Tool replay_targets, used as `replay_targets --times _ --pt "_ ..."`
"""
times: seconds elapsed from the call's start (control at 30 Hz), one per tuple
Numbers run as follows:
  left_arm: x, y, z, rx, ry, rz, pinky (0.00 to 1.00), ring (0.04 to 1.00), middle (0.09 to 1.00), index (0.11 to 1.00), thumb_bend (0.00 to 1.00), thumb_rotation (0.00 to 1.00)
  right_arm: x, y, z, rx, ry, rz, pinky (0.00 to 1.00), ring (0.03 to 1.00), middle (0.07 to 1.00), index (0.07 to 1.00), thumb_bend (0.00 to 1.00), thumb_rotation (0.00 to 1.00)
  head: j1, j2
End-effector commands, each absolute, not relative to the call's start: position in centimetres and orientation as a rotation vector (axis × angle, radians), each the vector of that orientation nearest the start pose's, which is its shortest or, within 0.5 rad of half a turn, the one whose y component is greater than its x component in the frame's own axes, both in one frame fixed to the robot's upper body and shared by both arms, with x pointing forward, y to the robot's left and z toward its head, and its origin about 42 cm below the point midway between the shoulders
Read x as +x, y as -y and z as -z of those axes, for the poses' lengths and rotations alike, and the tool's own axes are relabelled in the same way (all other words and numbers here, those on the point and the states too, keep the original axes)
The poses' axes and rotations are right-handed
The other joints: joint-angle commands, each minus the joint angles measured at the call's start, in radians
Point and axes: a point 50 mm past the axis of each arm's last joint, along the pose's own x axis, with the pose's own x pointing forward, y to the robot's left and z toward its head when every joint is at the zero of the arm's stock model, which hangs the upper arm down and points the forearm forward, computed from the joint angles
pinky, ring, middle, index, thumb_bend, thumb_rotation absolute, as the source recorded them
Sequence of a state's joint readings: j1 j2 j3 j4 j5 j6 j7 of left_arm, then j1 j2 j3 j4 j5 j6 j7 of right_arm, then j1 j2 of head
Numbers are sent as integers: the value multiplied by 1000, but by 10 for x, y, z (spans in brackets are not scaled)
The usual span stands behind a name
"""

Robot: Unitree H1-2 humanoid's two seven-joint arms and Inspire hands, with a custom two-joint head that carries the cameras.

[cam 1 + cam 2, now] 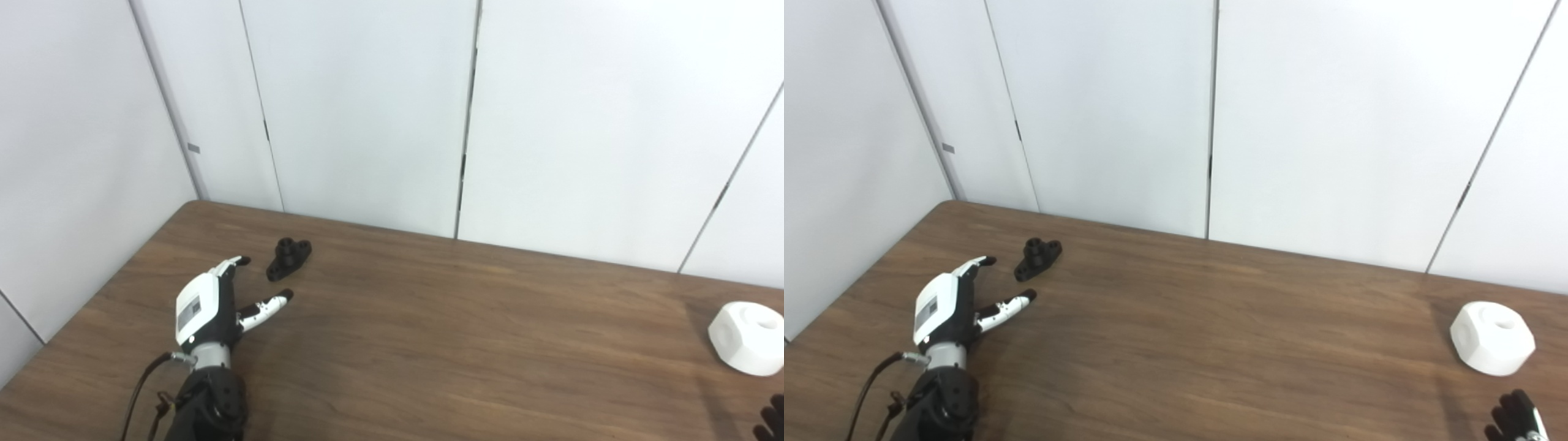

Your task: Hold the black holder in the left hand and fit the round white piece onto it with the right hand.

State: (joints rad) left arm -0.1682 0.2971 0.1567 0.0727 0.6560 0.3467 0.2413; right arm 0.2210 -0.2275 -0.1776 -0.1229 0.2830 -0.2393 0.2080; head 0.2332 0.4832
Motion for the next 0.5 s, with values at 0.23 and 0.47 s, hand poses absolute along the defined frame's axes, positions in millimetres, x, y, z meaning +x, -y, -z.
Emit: replay_targets --times 0.23,0.47 --pt "365 -380 -170 933 -113 -605 923 936 897 798 817 413 182 317 -79 46 85 7 1000 1000 1000 1000 740 1000 -7 -2" --pt "383 -386 -168 969 -139 -584 917 929 890 795 833 440 180 314 -80 36 74 13 1000 1000 1000 1000 724 1000 -16 0"
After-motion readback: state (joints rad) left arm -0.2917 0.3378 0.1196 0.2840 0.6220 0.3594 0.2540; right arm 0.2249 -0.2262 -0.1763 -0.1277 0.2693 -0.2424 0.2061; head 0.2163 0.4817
